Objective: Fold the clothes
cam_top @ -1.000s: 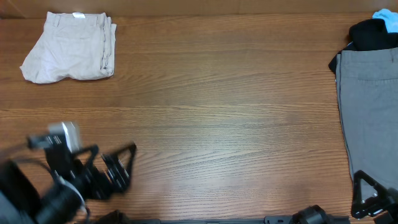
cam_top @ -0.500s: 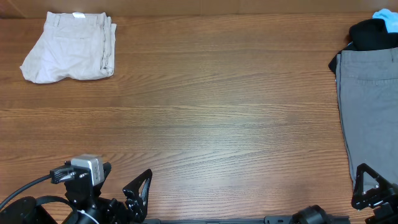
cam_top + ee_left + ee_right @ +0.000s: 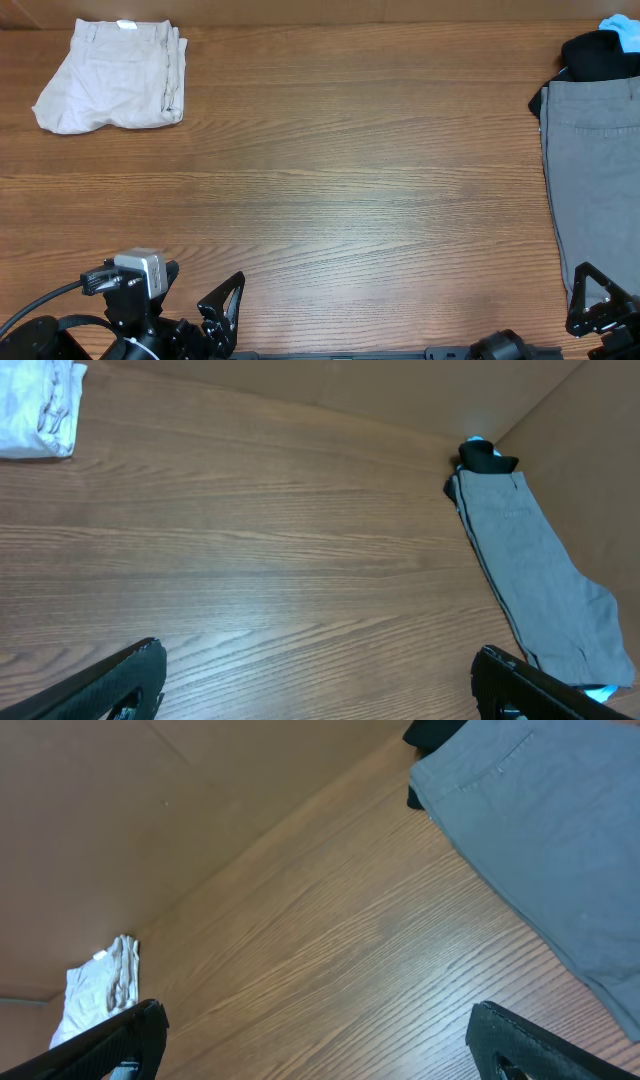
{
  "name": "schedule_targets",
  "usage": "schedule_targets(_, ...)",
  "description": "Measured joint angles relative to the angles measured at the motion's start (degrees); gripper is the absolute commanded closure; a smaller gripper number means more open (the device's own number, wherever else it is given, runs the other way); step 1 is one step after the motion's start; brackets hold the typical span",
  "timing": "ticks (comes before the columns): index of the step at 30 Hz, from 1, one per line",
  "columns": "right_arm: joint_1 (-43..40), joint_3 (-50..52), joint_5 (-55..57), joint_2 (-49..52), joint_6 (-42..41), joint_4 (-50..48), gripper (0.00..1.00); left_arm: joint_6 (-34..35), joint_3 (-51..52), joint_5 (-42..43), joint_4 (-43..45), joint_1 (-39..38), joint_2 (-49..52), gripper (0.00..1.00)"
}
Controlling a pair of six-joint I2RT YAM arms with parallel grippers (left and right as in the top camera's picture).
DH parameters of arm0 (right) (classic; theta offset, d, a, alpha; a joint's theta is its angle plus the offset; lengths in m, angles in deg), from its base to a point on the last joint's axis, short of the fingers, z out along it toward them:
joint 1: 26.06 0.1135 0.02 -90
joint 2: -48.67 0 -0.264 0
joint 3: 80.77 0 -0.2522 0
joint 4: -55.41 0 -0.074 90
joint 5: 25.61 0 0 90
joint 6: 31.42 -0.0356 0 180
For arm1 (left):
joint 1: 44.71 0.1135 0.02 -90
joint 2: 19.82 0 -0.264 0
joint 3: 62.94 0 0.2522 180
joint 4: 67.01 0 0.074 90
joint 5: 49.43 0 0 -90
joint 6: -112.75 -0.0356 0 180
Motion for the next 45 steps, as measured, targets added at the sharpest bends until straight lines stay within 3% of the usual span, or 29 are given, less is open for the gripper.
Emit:
schedule_targets(14,-0.4,0.0,0.0,0.0,-0.2,0.1,0.00,0.0,0.0,0.0,0.0,0.0,0.0,0.00)
schedule_targets(26,-12.7,0.2,0.9,0.0,0.2,0.0,0.00,0.0,0.0,0.1,0.0,0.0,0.0,0.00)
schedule_targets(33,-14.9,12.3,0.2,-2.7,0.7,-16.7,0.00,0.0,0.1,0.2,0.0,0.0,0.0,0.00)
schedule_targets(45,-20.4,60.8,-14.8,-14.7,10.2,-65.5,0.00,0.0,0.3,0.2,0.0,0.0,0.0,0.00)
